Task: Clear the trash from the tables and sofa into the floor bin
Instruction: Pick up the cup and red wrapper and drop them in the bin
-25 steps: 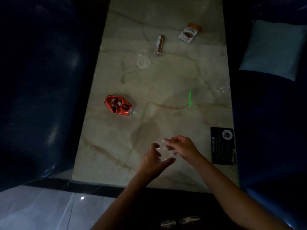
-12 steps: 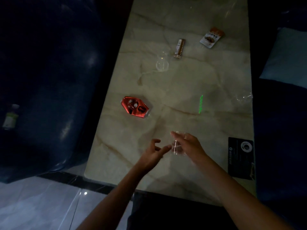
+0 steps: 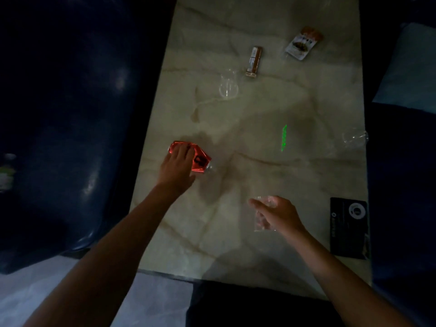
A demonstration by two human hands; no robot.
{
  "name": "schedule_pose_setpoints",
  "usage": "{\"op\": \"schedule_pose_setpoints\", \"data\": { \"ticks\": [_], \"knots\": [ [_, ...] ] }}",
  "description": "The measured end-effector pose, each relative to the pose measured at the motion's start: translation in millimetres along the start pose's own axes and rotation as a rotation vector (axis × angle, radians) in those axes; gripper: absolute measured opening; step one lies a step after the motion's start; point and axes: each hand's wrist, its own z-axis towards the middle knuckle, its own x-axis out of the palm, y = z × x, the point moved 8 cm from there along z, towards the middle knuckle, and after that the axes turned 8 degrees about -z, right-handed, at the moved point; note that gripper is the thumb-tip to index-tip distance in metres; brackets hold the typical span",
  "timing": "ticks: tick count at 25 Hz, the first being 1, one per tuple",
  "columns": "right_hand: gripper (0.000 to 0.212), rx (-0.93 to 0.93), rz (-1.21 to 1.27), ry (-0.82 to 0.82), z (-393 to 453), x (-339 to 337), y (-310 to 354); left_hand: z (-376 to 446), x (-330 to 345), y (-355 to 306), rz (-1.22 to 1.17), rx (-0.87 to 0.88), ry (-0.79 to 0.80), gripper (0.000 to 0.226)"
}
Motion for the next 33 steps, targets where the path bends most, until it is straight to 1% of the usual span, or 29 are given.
{"op": "schedule_pose_setpoints", "data": {
  "ticks": [1,3,5,8,10,12,14,16,17,18,20,21,22,23,25,27,30,33],
  "knots": [
    [0.070,0.011,-0.012,0.009,1.9,1.9,-4.9,7.8,3.0,1.0,0.057,0.031,0.033,0.096],
    [0.076,0.033,-0.033,0.011,6.2,3.1,-13.8,20.7,9.8,3.8,0.143,0.060,0.085,0.103],
    [0.083,0.033,-0.089,0.032,10.0,4.3,-19.3,30.4,18.3,6.0,0.194,0.073,0.131,0.105],
    [0.083,0.039,-0.127,0.050,12.4,4.4,-26.3,39.7,27.4,8.2,0.221,0.083,0.177,0.106],
    [0.080,0.045,-0.144,0.046,13.7,2.0,-29.6,44.3,31.8,10.1,0.219,0.076,0.195,0.103],
    [0.077,0.046,-0.165,0.044,14.0,-0.2,-30.5,44.0,35.5,12.2,0.200,0.053,0.202,0.093],
    [0.075,0.052,-0.173,0.037,14.4,-2.3,-31.0,39.7,38.2,13.3,0.129,0.001,0.200,0.082],
    [0.072,0.050,-0.147,0.046,14.2,-1.8,-30.3,30.8,42.5,12.0,-0.021,-0.099,0.236,0.078],
    [0.071,0.047,-0.129,0.053,13.8,-1.4,-29.6,25.2,44.7,8.3,-0.148,-0.159,0.257,0.072],
    [0.070,0.044,-0.113,0.050,13.5,-2.0,-29.1,18.3,45.8,2.9,-0.330,-0.230,0.263,0.061],
    [0.072,0.023,-0.085,0.025,13.1,-6.8,-28.7,-0.6,51.5,-9.5,-0.805,-0.447,0.248,0.039],
    [0.074,0.009,-0.075,0.017,12.5,-10.1,-28.4,-12.5,55.1,-18.6,-1.015,-0.556,0.241,0.036],
    [0.076,-0.003,-0.063,0.011,11.4,-13.7,-28.7,-23.9,57.7,-30.6,-1.178,-0.629,0.242,0.035],
    [0.079,-0.009,-0.044,0.004,10.3,-17.8,-29.4,-34.2,59.6,-43.9,-1.291,-0.665,0.252,0.035],
    [0.088,-0.002,0.025,-0.006,5.3,-26.6,-33.3,-52.4,60.4,-73.0,-1.420,-0.668,0.276,0.033],
    [0.091,0.007,0.091,-0.020,-4.4,-35.9,-39.5,-71.9,62.2,-104.3,-1.510,-0.661,0.312,0.031],
    [0.084,0.003,0.149,-0.081,-24.5,-54.6,-53.3,-98.0,64.9,-151.2,-1.510,-0.630,0.396,0.031],
    [0.077,-0.058,0.155,-0.035,-39.9,-61.4,-57.3,-118.8,65.1,-186.0,-1.464,-0.618,0.418,0.028]
  ]
}}
